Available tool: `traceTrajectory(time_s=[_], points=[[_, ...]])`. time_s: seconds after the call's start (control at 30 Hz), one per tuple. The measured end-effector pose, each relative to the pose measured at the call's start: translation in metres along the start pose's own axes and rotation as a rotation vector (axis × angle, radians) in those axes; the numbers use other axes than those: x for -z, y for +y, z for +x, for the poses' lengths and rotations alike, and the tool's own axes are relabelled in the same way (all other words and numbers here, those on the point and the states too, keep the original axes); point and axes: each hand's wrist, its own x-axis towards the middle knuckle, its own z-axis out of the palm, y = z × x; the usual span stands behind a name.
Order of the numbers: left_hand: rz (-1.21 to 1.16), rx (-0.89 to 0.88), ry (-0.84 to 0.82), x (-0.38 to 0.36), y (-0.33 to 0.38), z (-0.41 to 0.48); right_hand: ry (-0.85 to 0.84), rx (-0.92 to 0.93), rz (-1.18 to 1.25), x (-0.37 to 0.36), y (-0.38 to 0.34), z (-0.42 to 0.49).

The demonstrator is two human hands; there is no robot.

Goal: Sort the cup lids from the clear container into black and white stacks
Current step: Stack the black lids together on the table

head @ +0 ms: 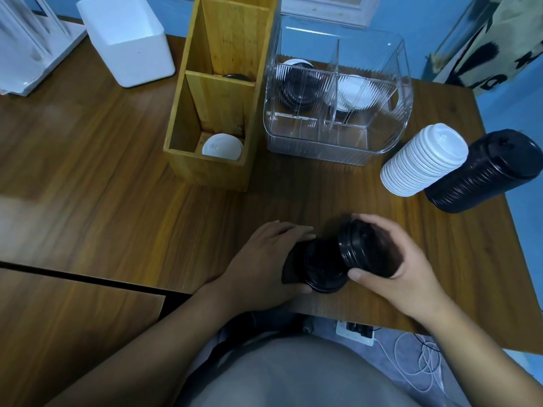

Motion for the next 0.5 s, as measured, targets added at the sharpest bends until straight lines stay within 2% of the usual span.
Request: traceTrajectory(time_s=[0.17, 0.5], points=[[0.039, -0.034, -0.039, 0.001, -0.002, -0.001, -0.120, -0.002, -0.126, 0.007, 0.003, -0.004], [0.026, -0.034, 0.038, -0.008, -0.003, -0.001, -0.341, 0.216, -0.454, -0.022, 0.005, 0.011]])
